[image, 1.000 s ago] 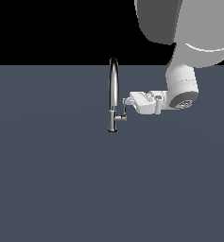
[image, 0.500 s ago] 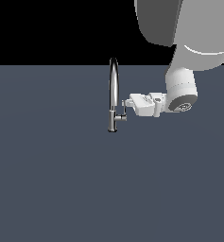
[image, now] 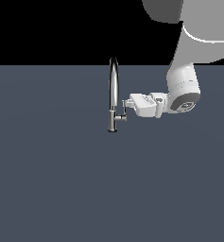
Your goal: Turn on the faucet by rotating a designated handle.
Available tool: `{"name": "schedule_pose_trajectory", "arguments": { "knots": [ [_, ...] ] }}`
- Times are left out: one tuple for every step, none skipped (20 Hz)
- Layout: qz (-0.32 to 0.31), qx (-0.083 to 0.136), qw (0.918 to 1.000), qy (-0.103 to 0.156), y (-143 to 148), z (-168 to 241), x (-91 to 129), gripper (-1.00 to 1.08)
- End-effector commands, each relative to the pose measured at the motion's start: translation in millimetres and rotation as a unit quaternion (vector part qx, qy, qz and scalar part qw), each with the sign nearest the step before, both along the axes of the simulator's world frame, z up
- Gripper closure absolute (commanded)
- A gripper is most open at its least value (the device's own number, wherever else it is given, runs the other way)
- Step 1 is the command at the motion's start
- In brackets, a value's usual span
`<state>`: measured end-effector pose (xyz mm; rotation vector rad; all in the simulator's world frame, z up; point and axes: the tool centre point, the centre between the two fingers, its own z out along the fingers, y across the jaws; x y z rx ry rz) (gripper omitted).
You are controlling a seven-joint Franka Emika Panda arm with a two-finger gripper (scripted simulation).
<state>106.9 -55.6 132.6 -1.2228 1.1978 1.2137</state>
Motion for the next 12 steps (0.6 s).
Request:
{"name": "schedule_pose_trajectory", "arguments": {
  "knots": [
    [0.000, 0.000, 1.0000, 0.000, -0.2, 1.3, -4.7, 1.08],
    [0.000, 0.000, 1.0000, 0.000, -0.2, 1.7, -6.5, 1.08],
    [0.000, 0.000, 1.0000, 0.000, -0.2, 2.1, -8.4, 1.08],
    [0.000, 0.000, 1.0000, 0.000, -0.2, 2.6, -10.3, 1.08],
    [0.000, 0.000, 1.0000, 0.000, -0.2, 3.1, -12.2, 1.08],
    [0.000, 0.000, 1.0000, 0.000, -0.2, 3.5, -14.1, 1.08],
    [0.000, 0.000, 1.0000, 0.000, -0.2, 4.0, -16.1, 1.08],
    [0.000, 0.000, 1.0000, 0.000, -0.2, 4.5, -18.1, 1.08],
    [0.000, 0.000, 1.0000, 0.000, -0.2, 5.0, -20.1, 1.08],
    [0.000, 0.000, 1.0000, 0.000, -0.2, 5.4, -22.1, 1.08],
    [0.000, 0.000, 1.0000, 0.000, -0.2, 5.9, -24.2, 1.08],
    [0.000, 0.000, 1.0000, 0.000, -0.2, 6.4, -26.3, 1.08]
  ]
}}
